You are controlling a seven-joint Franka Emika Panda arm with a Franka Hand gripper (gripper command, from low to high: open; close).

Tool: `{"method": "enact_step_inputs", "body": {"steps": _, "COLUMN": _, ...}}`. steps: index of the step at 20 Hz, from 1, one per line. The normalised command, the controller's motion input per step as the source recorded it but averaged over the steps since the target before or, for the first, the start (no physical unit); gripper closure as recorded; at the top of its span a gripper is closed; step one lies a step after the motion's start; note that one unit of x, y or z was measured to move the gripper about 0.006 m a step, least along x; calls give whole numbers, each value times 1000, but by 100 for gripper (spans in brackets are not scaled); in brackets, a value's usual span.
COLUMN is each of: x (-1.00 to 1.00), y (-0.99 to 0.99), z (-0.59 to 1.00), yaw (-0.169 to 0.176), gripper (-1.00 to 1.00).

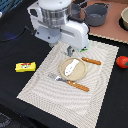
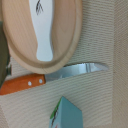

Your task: Interact with the objects in diverse but meaningful ways.

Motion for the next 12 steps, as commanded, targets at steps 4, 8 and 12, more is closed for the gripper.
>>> {"method": "enact_step_inputs", "body": {"steps": 4, "x": -63, "y": 69, "z": -88, "yaw": -5, "gripper": -100}}
{"method": "enact_step_inputs", "body": {"steps": 8, "x": -51, "y": 118, "z": -89, "yaw": 45, "gripper": -100}}
{"method": "enact_step_inputs", "body": {"steps": 12, "x": -451, "y": 124, "z": -10, "yaw": 223, "gripper": -100}}
